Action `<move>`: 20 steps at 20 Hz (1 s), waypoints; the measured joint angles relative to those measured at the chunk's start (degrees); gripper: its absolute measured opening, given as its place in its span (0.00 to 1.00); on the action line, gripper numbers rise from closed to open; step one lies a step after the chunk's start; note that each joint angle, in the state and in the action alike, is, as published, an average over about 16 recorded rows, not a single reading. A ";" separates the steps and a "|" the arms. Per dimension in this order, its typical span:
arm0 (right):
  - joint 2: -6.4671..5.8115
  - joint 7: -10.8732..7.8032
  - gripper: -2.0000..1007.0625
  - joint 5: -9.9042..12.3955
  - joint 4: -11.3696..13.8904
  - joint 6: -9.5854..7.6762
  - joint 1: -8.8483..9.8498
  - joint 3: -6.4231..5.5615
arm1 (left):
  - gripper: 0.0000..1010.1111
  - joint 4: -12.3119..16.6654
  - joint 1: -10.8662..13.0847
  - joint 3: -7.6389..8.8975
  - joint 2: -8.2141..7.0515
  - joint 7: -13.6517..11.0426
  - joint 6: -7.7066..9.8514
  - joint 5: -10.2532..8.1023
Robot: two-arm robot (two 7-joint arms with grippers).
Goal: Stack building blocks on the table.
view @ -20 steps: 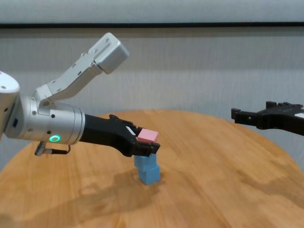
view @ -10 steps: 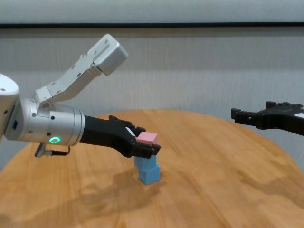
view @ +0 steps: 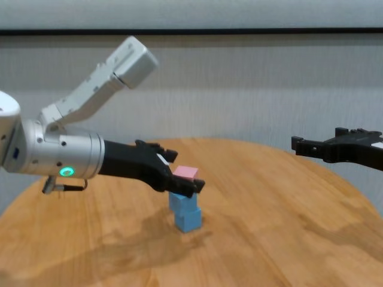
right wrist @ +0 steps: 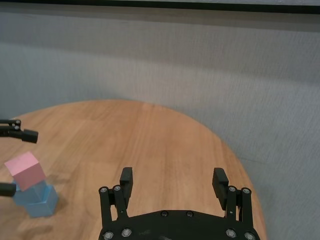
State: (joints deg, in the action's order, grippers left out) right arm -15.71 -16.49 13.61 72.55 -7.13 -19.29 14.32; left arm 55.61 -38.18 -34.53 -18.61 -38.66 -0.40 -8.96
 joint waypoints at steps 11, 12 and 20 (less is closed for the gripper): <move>0.00 0.00 1.00 0.00 0.00 0.00 0.00 0.00 | 0.99 2.61 0.18 3.85 -2.77 1.76 0.54 -2.29; 0.00 0.00 1.00 0.00 0.00 0.00 0.00 0.00 | 0.99 2.69 0.14 4.17 -3.01 1.89 0.57 -2.44; 0.00 0.00 1.00 0.00 0.00 0.00 0.00 0.00 | 0.99 2.46 -0.32 5.56 -4.11 2.40 0.74 -2.93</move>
State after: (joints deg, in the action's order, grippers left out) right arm -15.70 -16.49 13.61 72.55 -7.13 -19.29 14.33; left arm 58.07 -38.50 -28.97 -22.72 -36.26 0.33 -11.89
